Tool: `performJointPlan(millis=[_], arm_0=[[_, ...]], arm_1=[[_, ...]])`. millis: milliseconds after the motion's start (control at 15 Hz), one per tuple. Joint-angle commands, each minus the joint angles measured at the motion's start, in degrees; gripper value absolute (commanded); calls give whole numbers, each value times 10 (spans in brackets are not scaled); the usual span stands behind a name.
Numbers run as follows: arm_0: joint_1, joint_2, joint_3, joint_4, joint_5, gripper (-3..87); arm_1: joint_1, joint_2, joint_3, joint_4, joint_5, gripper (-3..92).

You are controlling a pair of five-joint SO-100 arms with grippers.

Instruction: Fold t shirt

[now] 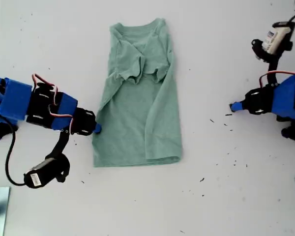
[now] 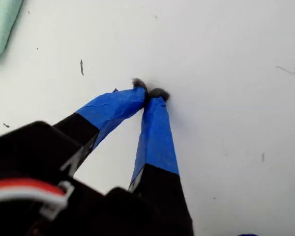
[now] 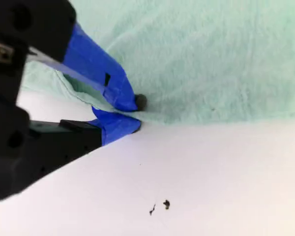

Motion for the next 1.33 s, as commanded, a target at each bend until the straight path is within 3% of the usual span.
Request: performJointPlan(millis=[0,200,267,400,467,533,800,933,1000,1067,1267], arm_0=[[32,74,5,19,-50,-2],[35,156,36,21,-61,-2],[30,220,-11,98,-62,-2],[4,238,-227,338,-51,-2],[-12,202,-330,410,-25,-2],[-19,163,-392,430,-5,-2],[-18,-88,-592,390,38,-2],[-11,-278,-751,335,69,-2],[-11,-362,-788,282,73,53],[-18,-424,-791,231,69,175],[-45,-527,-795,249,47,255]], arm_1=[[-9,7,5,11,6,23],[-10,11,6,11,5,23],[-11,11,6,11,6,23],[-11,11,6,11,8,23],[-9,12,7,11,6,23],[-9,13,7,12,5,23],[-13,14,7,12,8,23],[-13,15,7,12,8,23],[-13,16,7,12,7,23],[-14,16,8,12,7,23],[-18,18,8,13,6,23]])
